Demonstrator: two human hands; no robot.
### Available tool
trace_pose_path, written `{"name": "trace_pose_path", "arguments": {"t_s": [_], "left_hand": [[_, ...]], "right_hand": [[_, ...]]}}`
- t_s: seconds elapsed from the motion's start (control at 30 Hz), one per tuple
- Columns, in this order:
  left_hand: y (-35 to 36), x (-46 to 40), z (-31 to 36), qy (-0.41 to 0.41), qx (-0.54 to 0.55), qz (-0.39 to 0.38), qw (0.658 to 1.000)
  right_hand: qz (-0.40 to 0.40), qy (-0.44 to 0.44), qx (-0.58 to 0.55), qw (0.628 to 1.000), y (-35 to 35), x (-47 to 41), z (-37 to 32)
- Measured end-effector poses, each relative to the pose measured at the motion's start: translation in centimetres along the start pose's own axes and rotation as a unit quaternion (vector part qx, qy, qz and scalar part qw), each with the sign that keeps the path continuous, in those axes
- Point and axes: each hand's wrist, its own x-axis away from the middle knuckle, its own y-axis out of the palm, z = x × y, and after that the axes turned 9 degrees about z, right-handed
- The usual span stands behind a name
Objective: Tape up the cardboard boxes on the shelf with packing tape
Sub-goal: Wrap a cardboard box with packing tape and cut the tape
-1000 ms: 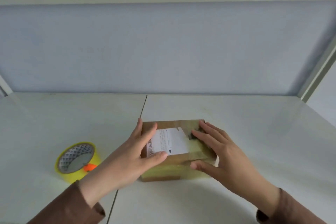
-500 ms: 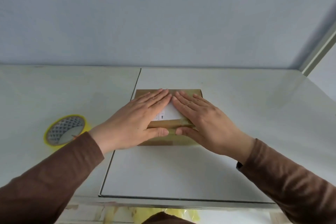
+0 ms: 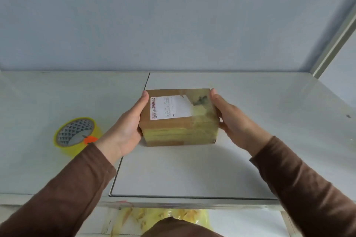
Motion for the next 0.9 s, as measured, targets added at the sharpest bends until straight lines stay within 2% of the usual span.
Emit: {"name": "trace_pose_path", "arguments": {"t_s": [0.17, 0.27, 0.33, 0.43, 0.5, 0.57, 0.67, 0.73, 0.9], "left_hand": [[0.9, 0.4, -0.5, 0.152, 0.100, 0.065, 0.981], [0.4, 1.0, -1.4, 0.205, 0.094, 0.063, 0.972], [-0.1, 1.4, -1.7, 0.216, 0.066, 0.036, 0.973], [-0.3, 1.4, -1.0, 0.197, 0.029, 0.021, 0.980], [-0.1, 0.9, 0.0, 0.170, 0.019, 0.069, 0.983], [0.2, 0.2, 1.0, 0.109, 0.023, 0.102, 0.989], [1.0, 0.1, 1.4, 0.030, -0.012, 0.079, 0.996], [1.4, 0.0, 1.2, 0.034, -0.040, 0.080, 0.995], [1.4, -0.8, 1.1, 0.031, -0.027, 0.106, 0.994]], "right_hand": [[0.135, -0.123, -0.135, 0.974, 1.6, 1.0, 0.0], [0.133, -0.166, -0.129, 0.969, 1.5, 1.8, 1.0], [0.114, -0.167, -0.117, 0.972, 1.6, 2.4, 1.6], [0.095, -0.143, -0.108, 0.979, 1.5, 2.5, 1.5], [0.099, -0.104, -0.105, 0.984, 1.3, 1.9, 0.6], [0.101, -0.039, -0.125, 0.986, 1.4, 1.2, -0.4], [0.075, 0.030, -0.167, 0.983, 2.3, 1.1, -1.2], [0.091, 0.032, -0.164, 0.982, 2.7, 1.1, -1.2], [0.102, 0.045, -0.171, 0.979, 2.9, 0.7, -1.4]]}}
